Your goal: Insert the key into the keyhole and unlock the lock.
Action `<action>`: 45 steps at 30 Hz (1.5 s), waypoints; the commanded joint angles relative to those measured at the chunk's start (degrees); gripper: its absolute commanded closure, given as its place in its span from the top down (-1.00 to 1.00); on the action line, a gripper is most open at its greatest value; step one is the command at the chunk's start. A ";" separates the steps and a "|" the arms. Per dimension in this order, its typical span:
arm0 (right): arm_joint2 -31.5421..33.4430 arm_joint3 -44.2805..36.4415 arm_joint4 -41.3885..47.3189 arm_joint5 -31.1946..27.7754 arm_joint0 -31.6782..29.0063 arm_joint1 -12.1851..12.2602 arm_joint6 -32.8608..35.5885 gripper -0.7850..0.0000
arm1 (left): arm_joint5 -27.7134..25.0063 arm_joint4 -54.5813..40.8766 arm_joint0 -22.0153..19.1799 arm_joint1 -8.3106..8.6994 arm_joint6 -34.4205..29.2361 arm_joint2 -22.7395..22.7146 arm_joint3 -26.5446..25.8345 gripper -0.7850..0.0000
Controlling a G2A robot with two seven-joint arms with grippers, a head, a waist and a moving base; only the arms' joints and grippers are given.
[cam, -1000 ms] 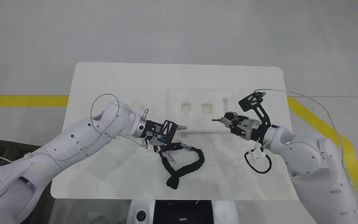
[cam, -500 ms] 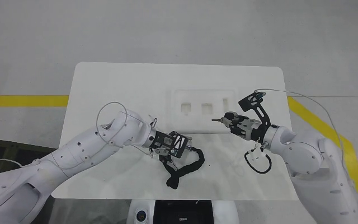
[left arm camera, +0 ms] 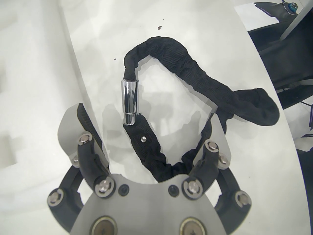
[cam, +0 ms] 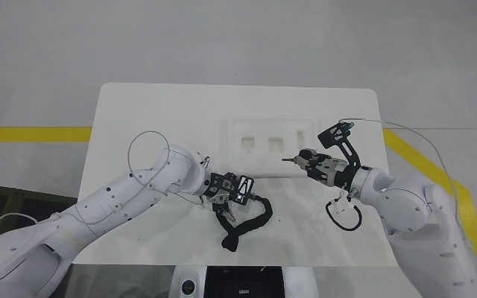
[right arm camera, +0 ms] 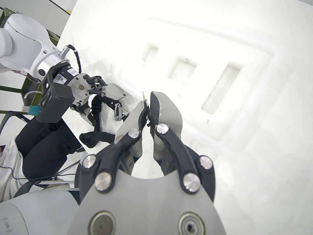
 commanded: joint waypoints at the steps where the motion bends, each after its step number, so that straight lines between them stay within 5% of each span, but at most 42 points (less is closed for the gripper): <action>1: 0.00 0.00 0.00 0.00 0.00 0.00 0.00 -1.00 | -0.32 -0.47 0.10 -0.28 -1.12 -0.18 -0.02 1.00; 22: 0.00 0.00 0.00 0.00 0.00 0.00 0.00 -1.00 | 0.76 -1.17 0.59 -2.97 -12.90 -1.53 -1.52 0.57; 31: 0.00 0.00 0.00 0.00 0.00 0.00 0.00 -1.00 | 1.37 -1.93 1.03 -3.97 -16.39 -2.08 -1.93 -0.02; 45: 0.00 0.00 0.00 0.00 0.00 0.00 0.00 -1.00 | 1.45 -2.61 1.87 -5.19 -18.00 -3.28 -0.22 -0.18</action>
